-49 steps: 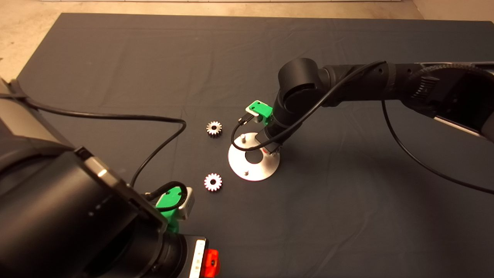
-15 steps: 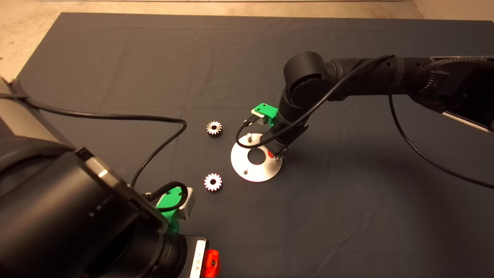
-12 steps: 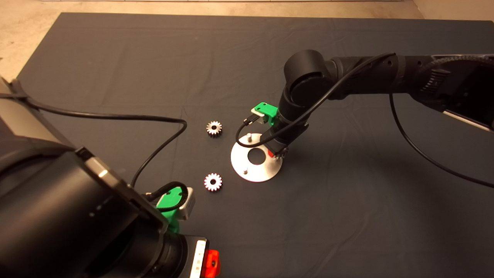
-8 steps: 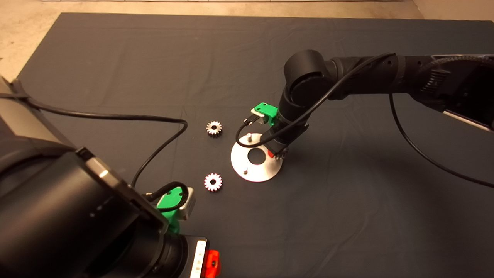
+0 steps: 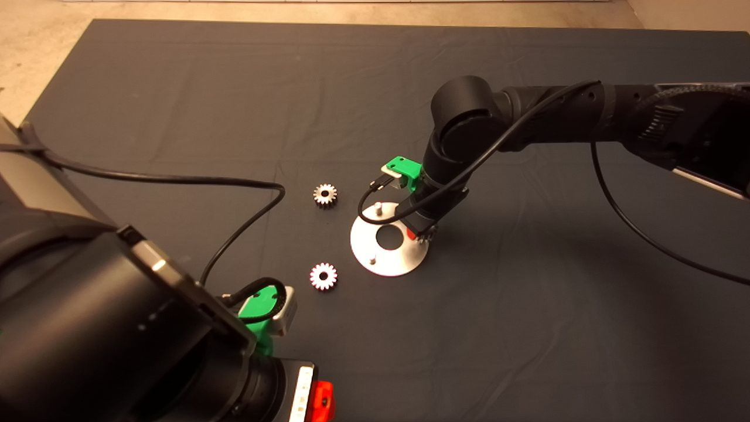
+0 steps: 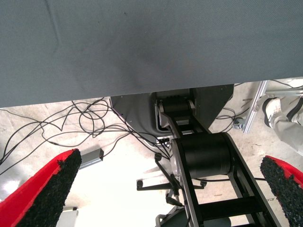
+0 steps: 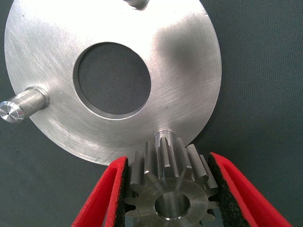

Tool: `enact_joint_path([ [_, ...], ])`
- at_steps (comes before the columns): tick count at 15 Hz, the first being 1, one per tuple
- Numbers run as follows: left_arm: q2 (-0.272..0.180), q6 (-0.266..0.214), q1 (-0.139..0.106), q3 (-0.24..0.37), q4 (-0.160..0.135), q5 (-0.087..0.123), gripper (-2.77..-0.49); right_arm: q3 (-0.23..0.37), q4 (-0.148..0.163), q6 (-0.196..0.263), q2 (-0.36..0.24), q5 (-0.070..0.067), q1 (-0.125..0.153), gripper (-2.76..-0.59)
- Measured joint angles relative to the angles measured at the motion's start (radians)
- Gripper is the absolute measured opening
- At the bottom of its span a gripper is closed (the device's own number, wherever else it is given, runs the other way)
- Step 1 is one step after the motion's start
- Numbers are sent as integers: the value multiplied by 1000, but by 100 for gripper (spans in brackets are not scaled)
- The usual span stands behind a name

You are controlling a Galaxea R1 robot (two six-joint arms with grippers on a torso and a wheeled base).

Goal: Install three planetary gears onto the carrier pins

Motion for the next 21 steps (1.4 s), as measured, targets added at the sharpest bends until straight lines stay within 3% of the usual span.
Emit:
enact_joint_path([
  [11, 0, 18, 0, 0, 0, 0, -50, 0, 0, 0, 2, 0, -1, -226],
  [16, 0, 22, 0, 0, 0, 0, -50, 0, 0, 0, 0, 0, -18, -226],
  [21, 0, 22, 0, 0, 0, 0, -50, 0, 0, 0, -1, 0, -17, -226],
])
